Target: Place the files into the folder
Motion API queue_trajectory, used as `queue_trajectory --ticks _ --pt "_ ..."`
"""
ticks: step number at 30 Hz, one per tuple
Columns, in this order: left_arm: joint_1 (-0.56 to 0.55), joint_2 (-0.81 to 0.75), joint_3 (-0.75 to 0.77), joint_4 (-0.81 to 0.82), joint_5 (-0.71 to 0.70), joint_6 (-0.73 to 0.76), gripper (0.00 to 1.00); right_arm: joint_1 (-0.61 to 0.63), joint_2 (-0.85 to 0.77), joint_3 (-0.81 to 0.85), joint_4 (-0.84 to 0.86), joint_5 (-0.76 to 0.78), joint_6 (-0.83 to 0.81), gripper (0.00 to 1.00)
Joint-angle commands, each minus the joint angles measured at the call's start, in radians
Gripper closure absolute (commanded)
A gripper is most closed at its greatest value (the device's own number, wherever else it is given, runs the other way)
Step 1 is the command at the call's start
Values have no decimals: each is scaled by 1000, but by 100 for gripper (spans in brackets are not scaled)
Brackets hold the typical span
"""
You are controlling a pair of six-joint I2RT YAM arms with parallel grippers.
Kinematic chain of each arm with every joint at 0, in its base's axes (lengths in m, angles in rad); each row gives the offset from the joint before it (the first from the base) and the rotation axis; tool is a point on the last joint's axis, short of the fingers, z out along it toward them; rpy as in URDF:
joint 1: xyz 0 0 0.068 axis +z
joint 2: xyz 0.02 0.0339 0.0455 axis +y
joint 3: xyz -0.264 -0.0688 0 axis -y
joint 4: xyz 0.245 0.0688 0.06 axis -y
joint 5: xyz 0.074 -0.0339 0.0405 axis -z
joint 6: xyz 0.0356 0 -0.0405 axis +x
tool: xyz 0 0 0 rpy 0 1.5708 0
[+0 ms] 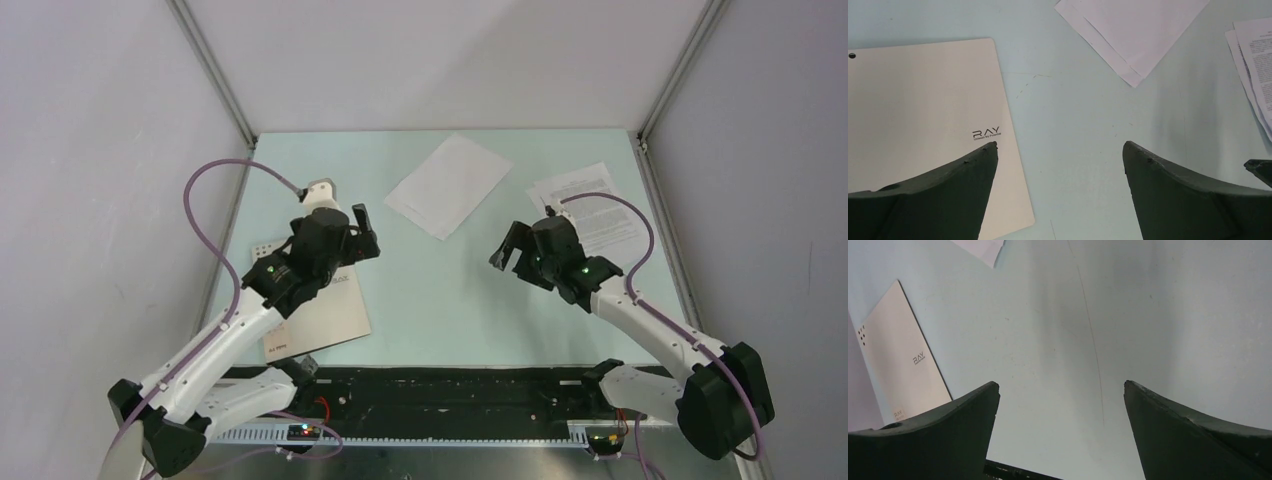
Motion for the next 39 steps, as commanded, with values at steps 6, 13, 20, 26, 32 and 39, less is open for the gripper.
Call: queue_trajectory --ticks 6,13,20,26,32,39 --pt "26 -27 -11 -4 -54 -3 0 38 -40 46 -38 36 8 1" --pt "77 -40 -49 -15 -45 -65 0 151 -4 46 32 55 42 1" --pt "231 -77 -109 -42 14 -104 0 229 112 77 121 -7 33 0" --pt "529 -158 -244 -46 124 -148 1 253 211 102 186 -92 18 0" --pt "786 -249 -354 -45 196 -154 2 287 319 138 252 -158 7 0" --pt "1015 -225 -397 -37 248 -173 2 317 432 191 292 -223 -9 0"
